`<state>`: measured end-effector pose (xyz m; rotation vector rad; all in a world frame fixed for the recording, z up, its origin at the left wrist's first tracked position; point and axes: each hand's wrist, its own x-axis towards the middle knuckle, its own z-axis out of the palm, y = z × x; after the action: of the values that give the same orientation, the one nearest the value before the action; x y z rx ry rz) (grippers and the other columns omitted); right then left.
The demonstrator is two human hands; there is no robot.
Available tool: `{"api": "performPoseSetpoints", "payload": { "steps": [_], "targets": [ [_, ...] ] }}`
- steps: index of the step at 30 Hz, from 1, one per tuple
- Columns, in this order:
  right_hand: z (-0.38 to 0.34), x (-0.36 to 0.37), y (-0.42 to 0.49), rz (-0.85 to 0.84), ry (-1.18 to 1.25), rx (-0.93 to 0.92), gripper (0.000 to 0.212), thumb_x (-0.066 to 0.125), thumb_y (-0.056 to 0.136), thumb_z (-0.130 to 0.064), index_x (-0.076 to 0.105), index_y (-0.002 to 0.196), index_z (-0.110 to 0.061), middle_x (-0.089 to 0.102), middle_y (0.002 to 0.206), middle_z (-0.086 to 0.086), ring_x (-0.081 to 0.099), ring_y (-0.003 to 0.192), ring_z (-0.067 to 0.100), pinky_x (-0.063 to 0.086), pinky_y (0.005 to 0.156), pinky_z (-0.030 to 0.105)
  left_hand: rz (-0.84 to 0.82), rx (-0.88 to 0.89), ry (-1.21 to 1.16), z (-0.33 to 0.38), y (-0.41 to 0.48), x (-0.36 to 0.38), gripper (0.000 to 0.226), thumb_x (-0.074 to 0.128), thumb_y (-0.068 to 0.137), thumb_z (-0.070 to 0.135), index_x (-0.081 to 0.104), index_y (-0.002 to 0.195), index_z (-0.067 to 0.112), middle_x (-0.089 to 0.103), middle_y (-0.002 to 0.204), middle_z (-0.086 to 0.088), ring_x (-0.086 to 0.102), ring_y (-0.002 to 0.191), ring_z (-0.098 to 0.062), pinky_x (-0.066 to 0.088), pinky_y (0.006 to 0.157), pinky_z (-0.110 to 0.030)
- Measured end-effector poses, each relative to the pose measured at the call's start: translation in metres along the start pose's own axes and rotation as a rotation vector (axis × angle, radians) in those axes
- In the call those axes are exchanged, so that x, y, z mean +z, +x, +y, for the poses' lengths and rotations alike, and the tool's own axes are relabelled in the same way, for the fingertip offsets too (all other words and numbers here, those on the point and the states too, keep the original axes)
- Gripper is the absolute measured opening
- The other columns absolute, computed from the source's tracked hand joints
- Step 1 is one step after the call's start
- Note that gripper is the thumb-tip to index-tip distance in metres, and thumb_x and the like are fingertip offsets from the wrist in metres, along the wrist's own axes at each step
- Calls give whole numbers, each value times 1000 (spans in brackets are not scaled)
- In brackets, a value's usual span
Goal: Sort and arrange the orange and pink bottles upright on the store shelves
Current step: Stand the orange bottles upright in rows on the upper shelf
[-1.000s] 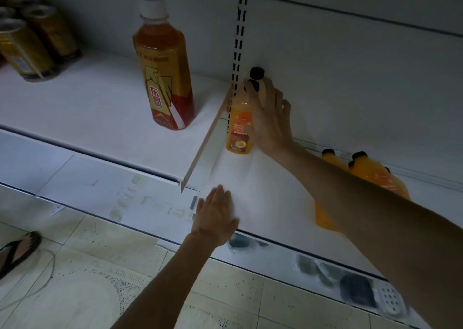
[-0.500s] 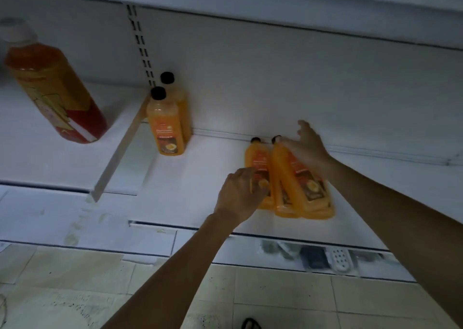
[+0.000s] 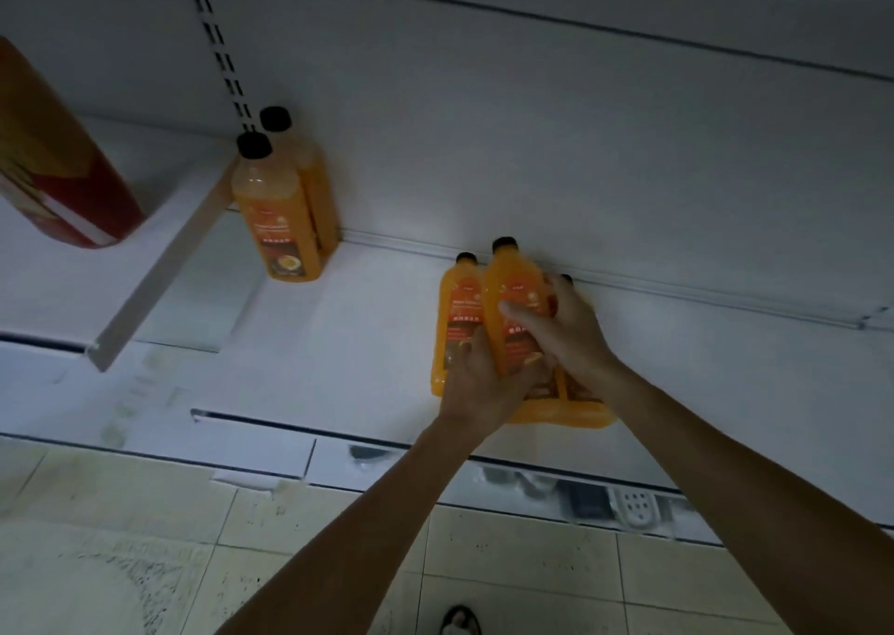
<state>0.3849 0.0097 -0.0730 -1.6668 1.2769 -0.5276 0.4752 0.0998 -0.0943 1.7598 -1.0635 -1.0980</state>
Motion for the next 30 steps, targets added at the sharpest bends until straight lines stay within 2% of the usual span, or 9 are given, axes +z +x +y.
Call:
{"api": "performPoseSetpoints", "payload": {
  "steps": [2, 5, 8, 12, 15, 21, 26, 28, 30],
  "targets": [
    [-11, 10, 0, 4, 85, -46, 66, 62, 85, -48, 31, 141, -33, 51, 124, -11, 55, 106, 9, 47, 75, 19, 45, 55, -73, -1, 0, -12, 85, 68, 76, 52, 20, 144, 33, 52, 119, 14, 55, 104, -7, 48, 82, -22],
    [-32, 25, 5, -36, 72, -112, 65, 62, 84, -48, 28, 139, -38, 48, 118, -15, 53, 93, -1, 44, 68, 14, 29, 118, -182, -8, -1, -37, 91, 70, 80, 31, 4, 141, 42, 48, 113, 22, 55, 95, 3, 48, 70, -7],
    [-48, 42, 6, -85, -6, -212, 70, 67, 81, -45, 30, 140, -35, 50, 122, -13, 54, 98, 3, 46, 72, 14, 52, 171, -207, -22, -4, -61, 94, 75, 76, 25, 6, 138, 42, 48, 117, 19, 59, 98, 0, 53, 74, -13],
    [-62, 72, 4, -92, -72, -345, 79, 72, 77, -40, 27, 142, -33, 46, 121, -14, 51, 95, -4, 42, 70, 8, 165, 161, -144, -41, -3, -92, 98, 76, 64, 37, 14, 141, 31, 48, 121, 14, 59, 106, -12, 55, 81, -25],
    [-67, 85, 7, -123, -23, -323, 85, 79, 72, -34, 28, 139, -32, 51, 123, -6, 57, 101, 9, 46, 70, 12, 171, 127, -77, -52, 0, -114, 91, 80, 70, 17, 21, 140, 21, 47, 124, 5, 53, 110, -16, 48, 83, -24],
    [-71, 102, 3, -270, -107, -287, 81, 81, 70, -27, 24, 125, -41, 44, 100, -28, 52, 86, -5, 44, 62, 2, 165, 126, 41, -87, -4, -130, 85, 79, 72, 27, 20, 133, 36, 47, 125, 7, 52, 110, -15, 50, 85, -23],
    [-81, 120, 12, -143, -170, -346, 84, 81, 70, -31, 30, 136, -28, 49, 124, -6, 51, 108, 11, 46, 84, 23, 296, 132, 462, -99, 2, -150, 89, 62, 66, 66, 36, 137, 18, 54, 127, -4, 55, 110, -21, 48, 93, -39],
    [-84, 125, 22, -81, -187, -365, 86, 81, 70, -29, 30, 138, -24, 48, 130, 0, 50, 115, 17, 47, 92, 32, 273, 107, 675, -108, -3, -166, 82, 61, 74, 63, 38, 137, 17, 45, 138, -5, 43, 125, -23, 35, 103, -39],
    [-87, 132, 34, -28, -242, -383, 87, 81, 72, -26, 28, 141, -23, 45, 134, 4, 47, 120, 19, 42, 93, 27, 157, 62, 833, -124, -7, -179, 73, 54, 84, 57, 30, 142, 19, 28, 150, -2, 24, 139, -20, 18, 114, -35]
  ]
}}
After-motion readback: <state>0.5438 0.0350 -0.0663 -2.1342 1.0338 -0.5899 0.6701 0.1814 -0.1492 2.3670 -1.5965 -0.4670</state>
